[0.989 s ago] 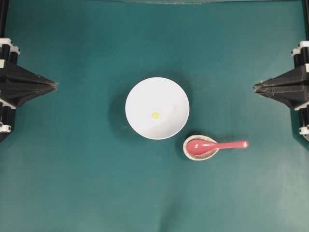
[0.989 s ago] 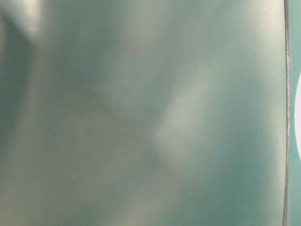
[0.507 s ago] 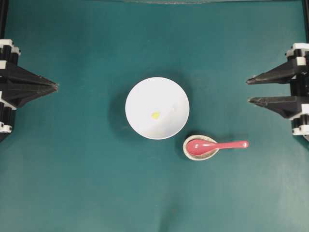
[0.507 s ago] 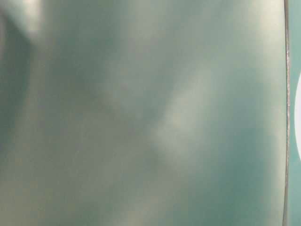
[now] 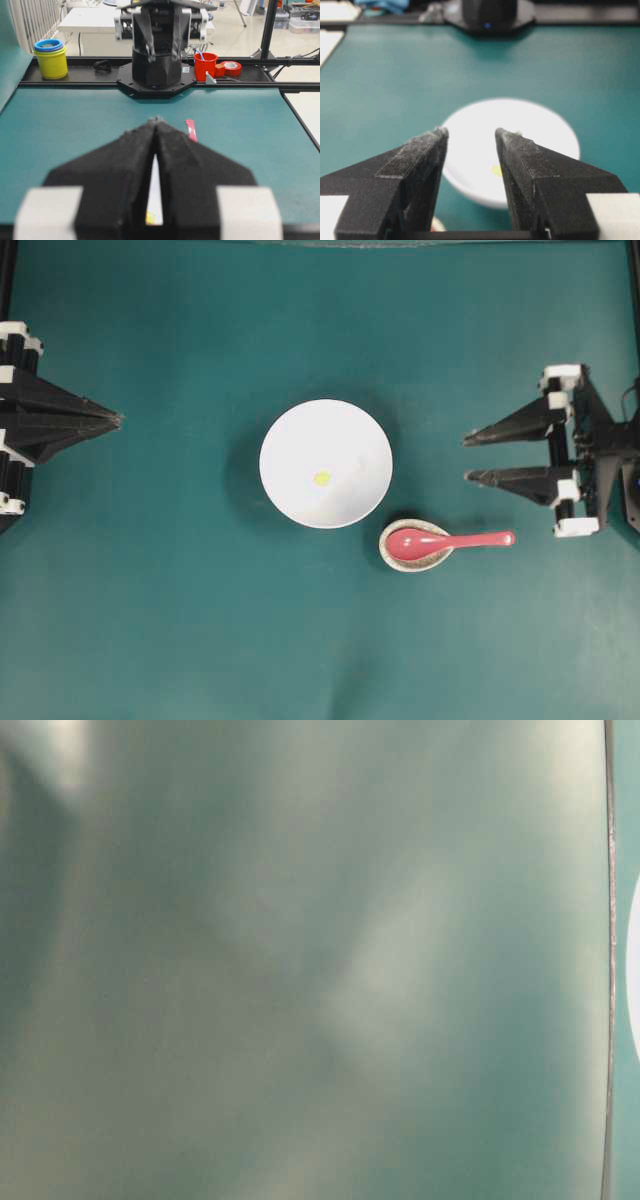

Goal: Scoop the yellow hexagonal prism block from the bowl with a spoon using the right arm.
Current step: 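Lower the right gripper over the red spoon handle in the dish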

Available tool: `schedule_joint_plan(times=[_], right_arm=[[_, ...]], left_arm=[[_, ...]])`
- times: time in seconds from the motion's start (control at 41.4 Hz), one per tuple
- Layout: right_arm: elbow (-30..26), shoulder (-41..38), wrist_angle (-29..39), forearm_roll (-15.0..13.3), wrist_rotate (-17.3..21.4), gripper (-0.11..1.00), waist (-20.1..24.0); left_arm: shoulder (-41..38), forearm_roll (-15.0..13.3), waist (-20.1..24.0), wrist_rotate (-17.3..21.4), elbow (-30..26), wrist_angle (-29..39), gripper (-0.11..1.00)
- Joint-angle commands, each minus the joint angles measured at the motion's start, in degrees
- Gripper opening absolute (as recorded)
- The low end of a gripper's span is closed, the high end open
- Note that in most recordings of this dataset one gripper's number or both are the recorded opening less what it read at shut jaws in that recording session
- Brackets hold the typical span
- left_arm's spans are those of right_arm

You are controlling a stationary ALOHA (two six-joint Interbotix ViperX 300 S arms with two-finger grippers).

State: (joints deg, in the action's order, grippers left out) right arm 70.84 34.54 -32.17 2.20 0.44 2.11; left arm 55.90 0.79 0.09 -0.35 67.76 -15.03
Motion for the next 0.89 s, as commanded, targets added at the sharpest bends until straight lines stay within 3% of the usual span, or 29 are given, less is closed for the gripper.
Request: schedule_joint_plan(times=[0.0, 0.169, 0.555, 0.724, 0.869], right_arm=[[0.4, -2.8, -4.3, 1.6, 0.1, 0.5, 1.3], [3.1, -8.8, -12.0, 5.3, 0.2, 0.5, 4.1], [5.5, -23.6, -26.8, 18.1, 0.1, 0.5, 16.1], [5.6, -27.9, -29.6, 21.7, 0.2, 0.5, 20.5], [5.6, -30.4, -30.6, 22.9, 0.2, 0.5, 22.9]], left_arm=[[-0.3, 0.1, 0.0, 0.0, -1.1, -0.3, 0.0], [-0.3, 0.1, 0.1, 0.2, -1.1, -0.4, 0.0], [-0.3, 0.2, 0.1, 0.4, -1.1, -0.3, 0.0], [-0.2, 0.2, 0.0, 0.4, -1.1, -0.3, 0.0], [-0.2, 0.1, 0.1, 0.5, -1.1, -0.3, 0.0]])
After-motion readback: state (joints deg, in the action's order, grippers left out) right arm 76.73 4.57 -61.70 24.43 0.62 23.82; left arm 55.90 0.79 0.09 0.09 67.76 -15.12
